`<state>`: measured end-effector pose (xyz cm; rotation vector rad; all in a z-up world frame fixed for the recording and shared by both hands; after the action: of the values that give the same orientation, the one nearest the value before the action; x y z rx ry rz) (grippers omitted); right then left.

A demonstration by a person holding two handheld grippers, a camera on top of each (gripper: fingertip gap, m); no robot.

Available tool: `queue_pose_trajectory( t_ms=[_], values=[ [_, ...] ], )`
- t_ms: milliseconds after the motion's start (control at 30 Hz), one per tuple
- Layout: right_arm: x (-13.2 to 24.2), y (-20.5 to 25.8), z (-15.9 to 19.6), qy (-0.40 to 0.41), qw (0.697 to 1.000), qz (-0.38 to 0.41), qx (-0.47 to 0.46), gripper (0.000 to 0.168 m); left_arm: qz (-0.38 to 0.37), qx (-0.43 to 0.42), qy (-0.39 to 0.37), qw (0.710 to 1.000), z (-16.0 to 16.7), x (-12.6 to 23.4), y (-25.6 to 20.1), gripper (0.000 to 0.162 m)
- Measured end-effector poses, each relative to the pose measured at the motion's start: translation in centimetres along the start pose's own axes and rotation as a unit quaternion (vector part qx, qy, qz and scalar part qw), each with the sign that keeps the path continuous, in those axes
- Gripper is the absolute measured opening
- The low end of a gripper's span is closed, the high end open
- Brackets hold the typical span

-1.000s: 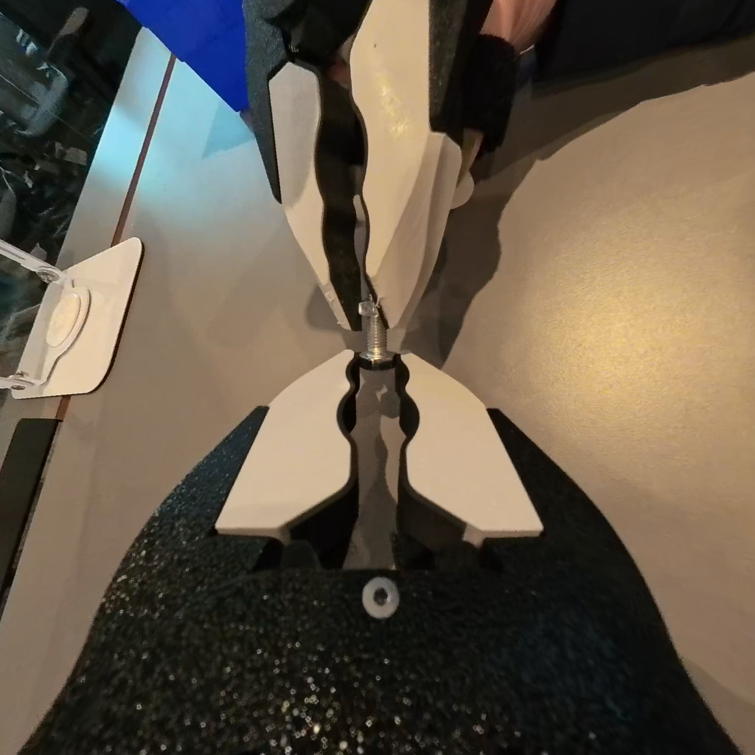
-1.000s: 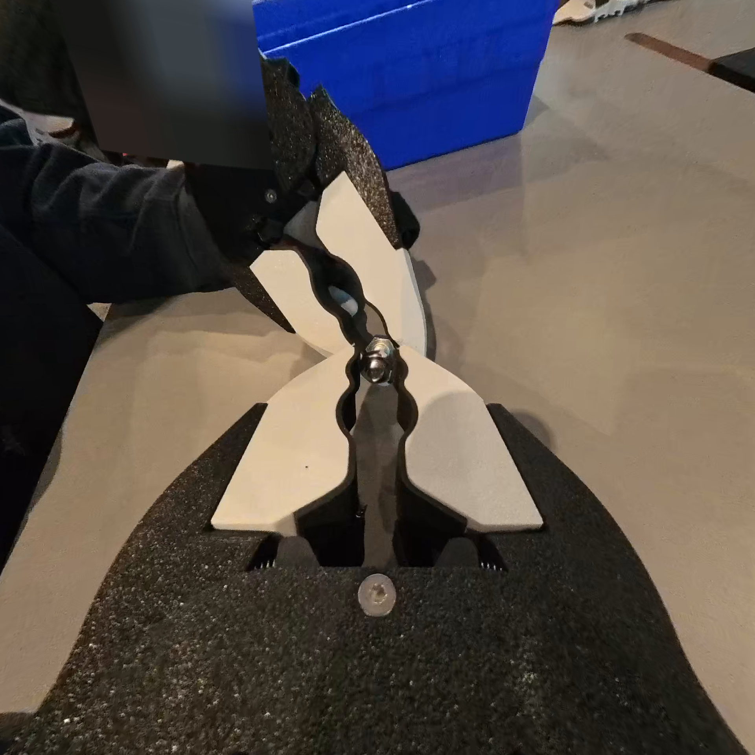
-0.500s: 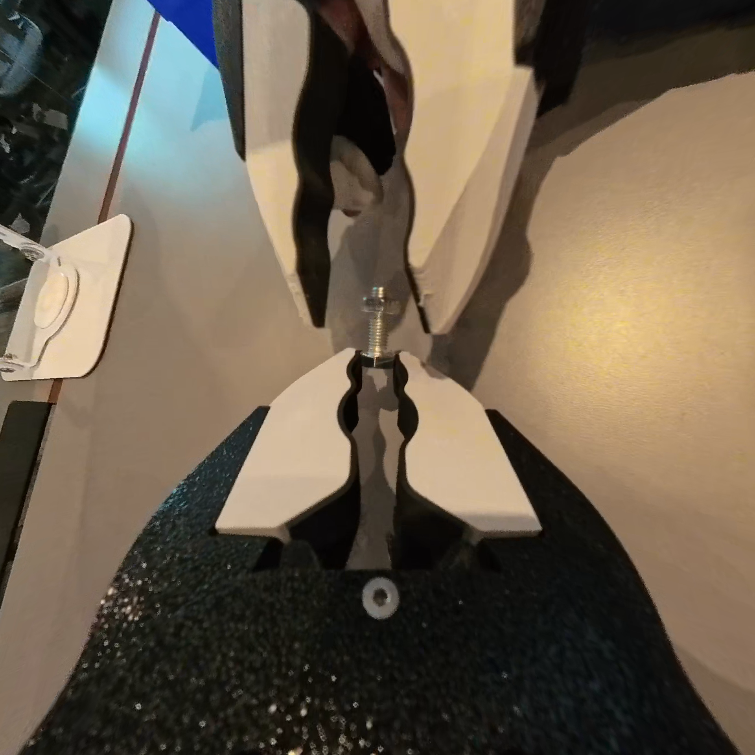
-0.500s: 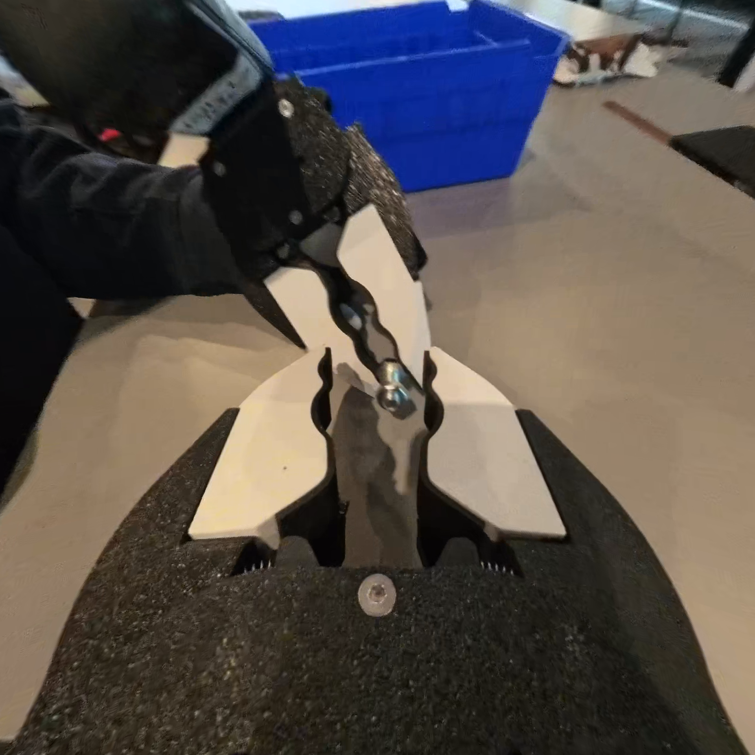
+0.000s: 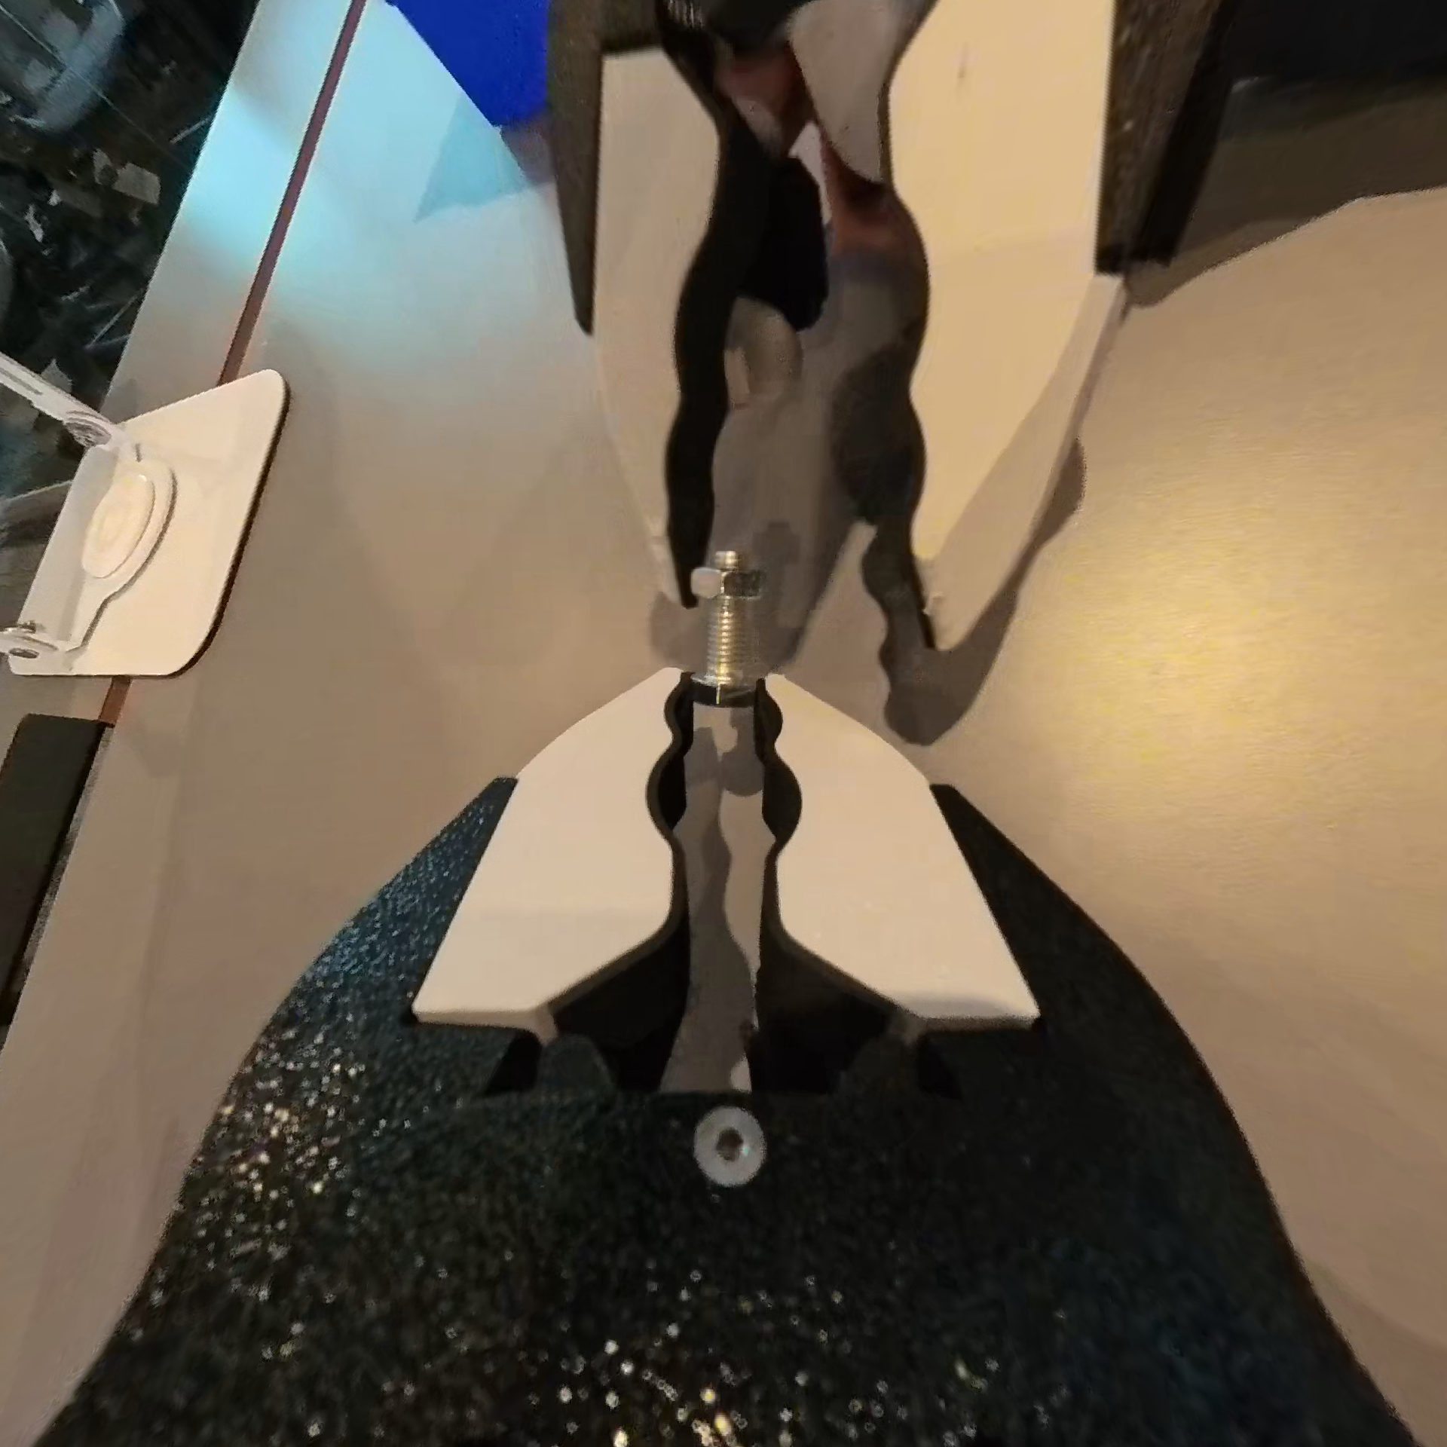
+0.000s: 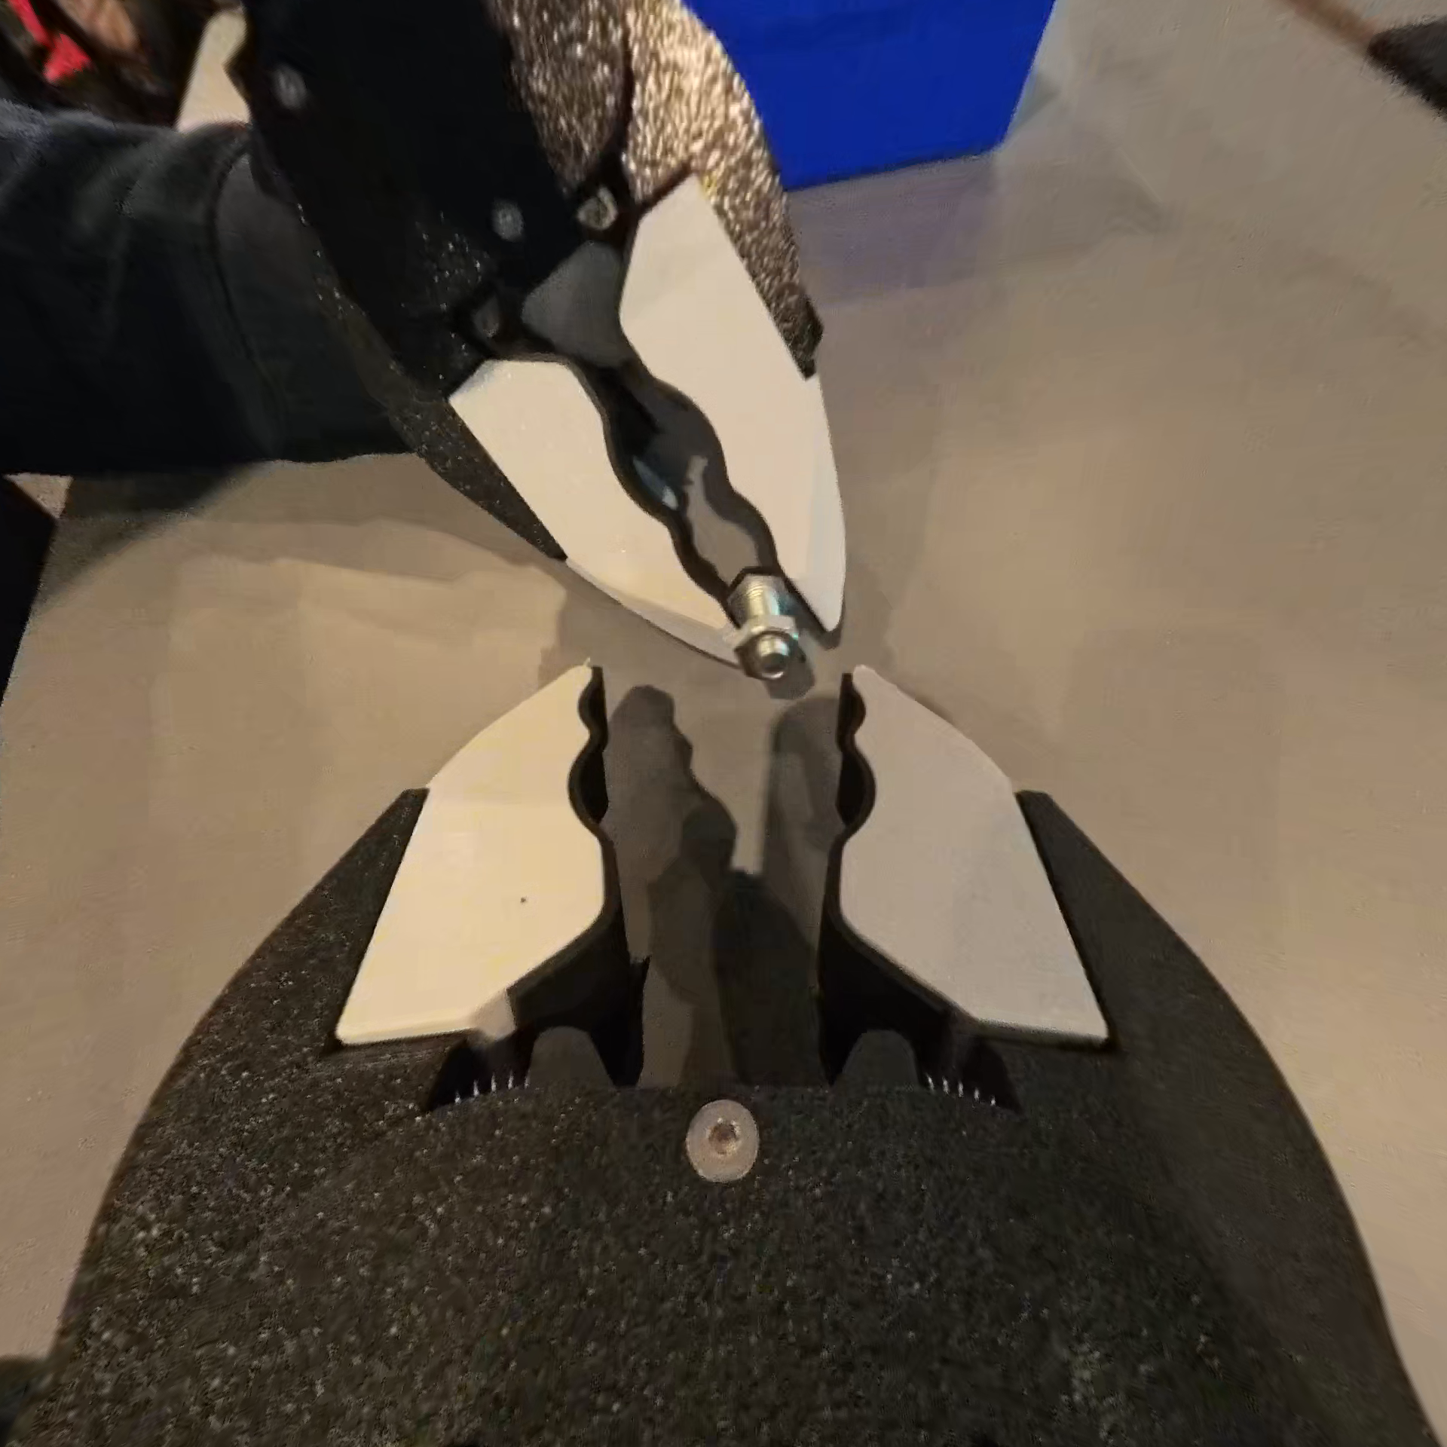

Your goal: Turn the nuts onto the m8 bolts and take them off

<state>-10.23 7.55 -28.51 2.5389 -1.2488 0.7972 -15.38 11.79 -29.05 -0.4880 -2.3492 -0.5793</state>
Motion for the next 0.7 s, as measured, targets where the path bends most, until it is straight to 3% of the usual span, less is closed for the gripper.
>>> queue_pose_trajectory(
  t_ms=[233, 467, 600, 700],
  values=[
    [0.6, 1.1, -2.0, -0.095, 0.993, 0.009, 0.069, 0.051, 0.004, -0.001, 0.005, 1.000, 0.0, -0.2, -0.1, 0.014],
    [-0.1, 0.1, -0.1, -0.003, 1.000, -0.005, 0.003, 0.055, 0.016, -0.007, 0.003, 1.000, -0.1, -0.3, -0.4, 0.014],
    [1.2, 2.2, -2.9, -0.128, 0.989, -0.042, 0.059, 0.043, 0.016, -0.017, 0.019, 1.000, 0.1, -0.5, -0.5, 0.014],
    [1.7, 0.5, -2.4, -0.103, 0.995, -0.010, 0.016, 0.047, 0.013, -0.015, 0.013, 1.000, 0.0, -0.3, -0.5, 0.014]
  ],
)
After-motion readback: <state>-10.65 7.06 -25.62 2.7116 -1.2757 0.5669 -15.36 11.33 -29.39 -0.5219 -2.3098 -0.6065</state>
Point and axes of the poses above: each gripper's, where its closed fingertips meet, x back along the fingers, z out of its underside, y = z × x across the jaws, the point moved 4 cm from there along x, back along the fingers, and after that the axes turned 12 degrees about z, right-handed, at the moved point
